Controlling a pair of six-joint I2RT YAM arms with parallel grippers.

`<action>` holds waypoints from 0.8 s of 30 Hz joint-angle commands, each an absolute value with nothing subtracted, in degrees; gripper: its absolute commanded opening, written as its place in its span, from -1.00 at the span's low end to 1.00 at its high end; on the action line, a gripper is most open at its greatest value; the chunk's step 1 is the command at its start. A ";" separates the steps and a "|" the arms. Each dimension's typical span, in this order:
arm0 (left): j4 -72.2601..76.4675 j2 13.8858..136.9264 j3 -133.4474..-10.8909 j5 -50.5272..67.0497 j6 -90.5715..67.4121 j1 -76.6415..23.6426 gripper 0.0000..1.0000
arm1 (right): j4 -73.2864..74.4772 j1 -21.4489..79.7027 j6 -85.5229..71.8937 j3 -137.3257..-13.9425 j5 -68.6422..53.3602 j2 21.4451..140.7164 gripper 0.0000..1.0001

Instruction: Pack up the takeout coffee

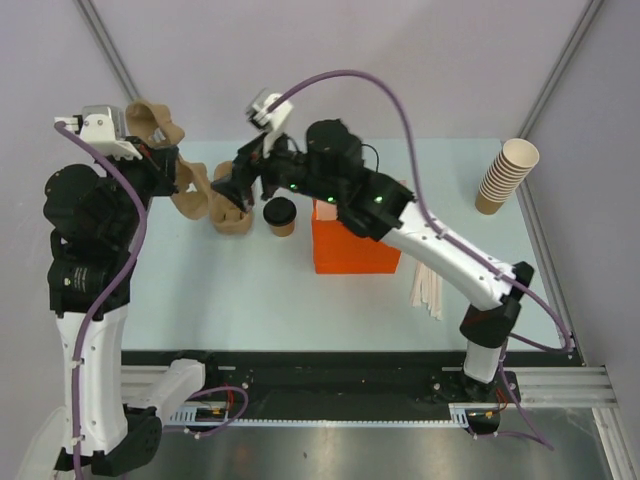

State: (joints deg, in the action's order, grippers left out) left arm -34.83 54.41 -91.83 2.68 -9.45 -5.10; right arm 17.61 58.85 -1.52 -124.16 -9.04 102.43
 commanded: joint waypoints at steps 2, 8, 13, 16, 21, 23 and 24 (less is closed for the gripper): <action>-32.08 53.26 -89.66 1.49 -11.87 -5.45 -1.00 | 14.32 62.75 2.81 -131.92 0.00 107.48 0.69; -30.85 52.39 -86.40 1.84 -12.48 -6.06 -1.00 | 13.36 64.60 5.62 -130.96 2.37 108.98 0.61; -30.41 52.21 -86.57 1.58 -12.31 -6.50 -1.00 | 14.06 64.51 6.50 -130.78 4.39 111.18 0.49; -30.76 52.12 -86.92 1.32 -11.87 -6.59 -1.00 | 14.50 64.34 6.33 -130.43 4.31 111.53 0.36; -30.76 51.77 -86.40 1.58 -12.22 -6.59 -1.00 | 14.50 64.34 7.03 -130.60 3.96 112.06 -0.30; -30.59 51.94 -86.05 3.15 -11.96 -6.59 -1.00 | 14.59 64.07 6.94 -130.61 3.17 112.06 -0.83; -30.93 52.64 -86.65 3.95 -11.69 -6.59 -1.00 | 14.76 63.90 6.68 -130.69 2.90 111.97 -0.99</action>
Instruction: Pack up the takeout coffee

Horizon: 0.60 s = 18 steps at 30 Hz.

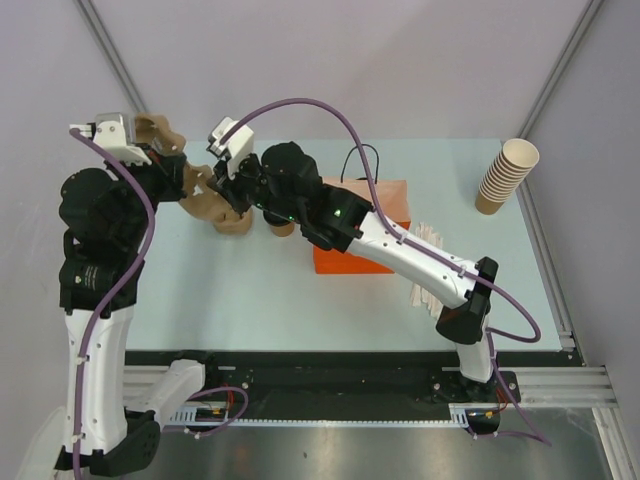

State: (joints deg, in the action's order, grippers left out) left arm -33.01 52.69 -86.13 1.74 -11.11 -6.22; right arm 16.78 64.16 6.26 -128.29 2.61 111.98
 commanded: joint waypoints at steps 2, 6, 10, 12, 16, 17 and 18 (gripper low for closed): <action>-32.78 52.82 -87.10 6.05 -10.30 -6.59 -0.44 | 15.03 62.85 6.24 -130.61 2.11 111.27 -1.00; -39.18 52.82 -92.35 15.69 -4.67 -5.28 0.64 | 16.17 59.33 2.56 -129.73 -2.80 108.55 -1.00; -42.19 50.37 -95.09 28.80 -2.46 3.56 0.97 | 15.12 54.59 -1.23 -125.52 -13.85 103.72 -1.00; -42.80 50.27 -98.59 34.25 -1.93 6.32 0.99 | 15.47 52.65 -1.06 -122.97 -16.86 100.92 -1.00; -48.33 56.41 -107.39 41.98 -1.76 9.74 0.92 | 16.78 49.40 -0.09 -117.96 -23.01 95.81 -1.00; -49.12 58.51 -108.88 42.88 -0.71 10.28 0.82 | 17.14 48.87 1.39 -117.25 -23.81 94.76 -1.00; -48.78 59.14 -110.81 42.98 -0.44 10.72 0.78 | 18.10 48.17 3.23 -115.51 -24.25 93.62 -1.00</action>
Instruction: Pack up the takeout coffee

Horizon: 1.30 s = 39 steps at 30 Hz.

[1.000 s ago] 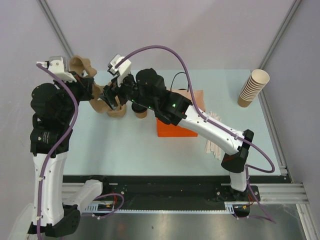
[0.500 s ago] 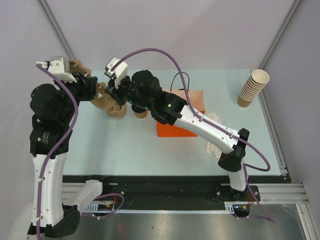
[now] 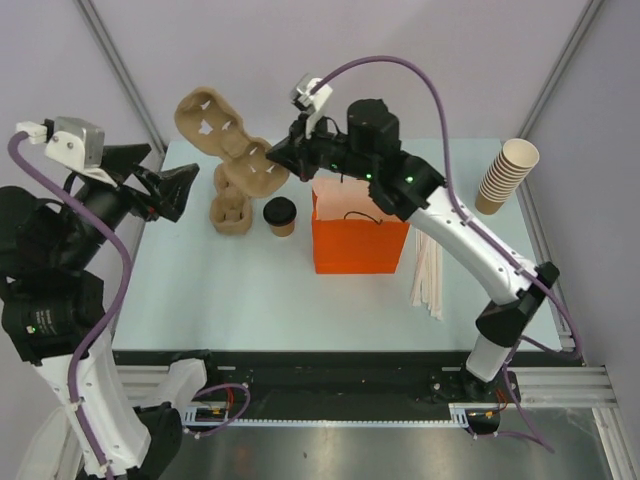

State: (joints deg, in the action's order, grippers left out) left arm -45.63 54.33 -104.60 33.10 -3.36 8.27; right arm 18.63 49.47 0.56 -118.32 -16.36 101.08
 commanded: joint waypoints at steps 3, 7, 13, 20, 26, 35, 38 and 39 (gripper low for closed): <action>-47.81 62.38 -114.85 49.11 -0.09 12.65 0.66 | 18.63 46.50 5.36 -111.64 -25.57 89.57 -1.00; -47.64 67.58 -119.52 54.57 -0.79 14.23 0.41 | 19.69 44.83 6.85 -108.64 -25.66 85.70 -1.00; -35.96 67.41 -115.76 61.60 -7.88 14.94 0.18 | 20.65 43.77 8.61 -105.56 -25.31 81.04 -1.00; -26.29 67.59 -109.43 66.79 -15.90 14.94 0.19 | 20.30 43.59 8.70 -102.66 -25.49 78.66 -1.00; -24.79 67.15 -105.56 67.50 -16.44 14.94 0.16 | 19.78 43.59 8.17 -102.22 -26.19 78.14 -1.00; -32.07 67.15 -103.71 65.92 -7.83 12.57 0.07 | 19.25 43.77 7.73 -101.43 -26.72 78.05 -1.00; -34.01 67.24 -103.89 64.69 -5.89 11.25 0.06 | 19.16 43.86 7.65 -101.25 -27.16 78.31 -1.00; -34.19 67.24 -103.63 64.34 -5.71 10.73 0.05 | 19.25 43.94 7.65 -101.34 -27.25 78.22 -1.00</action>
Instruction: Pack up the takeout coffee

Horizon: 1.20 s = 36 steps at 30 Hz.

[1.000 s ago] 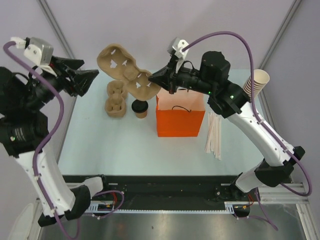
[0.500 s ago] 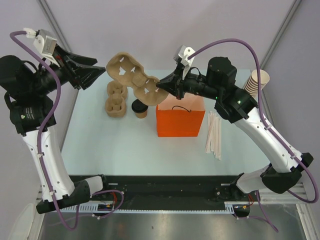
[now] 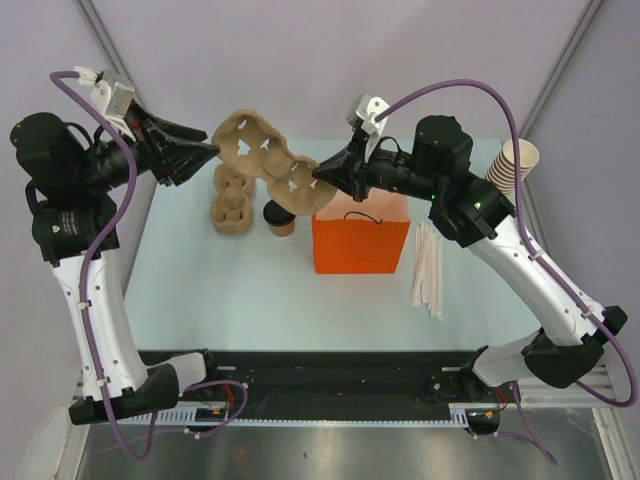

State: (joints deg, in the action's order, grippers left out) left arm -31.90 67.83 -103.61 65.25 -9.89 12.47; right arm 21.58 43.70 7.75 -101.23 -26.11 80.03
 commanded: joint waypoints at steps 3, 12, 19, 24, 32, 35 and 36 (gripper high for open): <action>-34.89 67.32 -103.18 62.59 -4.49 9.06 0.01 | 19.34 44.21 7.56 -101.25 -27.25 78.22 -1.00; -34.54 66.98 -101.52 59.94 -4.22 7.21 -0.40 | 19.16 44.47 7.56 -100.55 -26.81 77.96 -1.00; -32.70 65.92 -98.97 58.10 -6.06 7.21 -0.87 | 19.60 44.39 6.86 -99.85 -25.58 77.52 -0.74; -29.45 64.95 -95.45 53.27 -9.31 7.29 -1.00 | 20.39 40.88 3.09 -99.49 -23.91 75.94 0.35; -24.09 65.83 -94.30 48.87 -12.30 7.47 -1.00 | 28.11 27.61 -6.32 -93.70 -13.49 68.65 0.68; -21.98 66.44 -94.66 48.60 -13.88 7.47 -1.00 | 33.82 25.32 -7.55 -89.83 -7.41 67.33 0.65; -21.54 66.45 -94.75 48.52 -14.06 7.47 -1.00 | 35.06 23.66 -8.69 -87.48 -7.04 67.24 0.62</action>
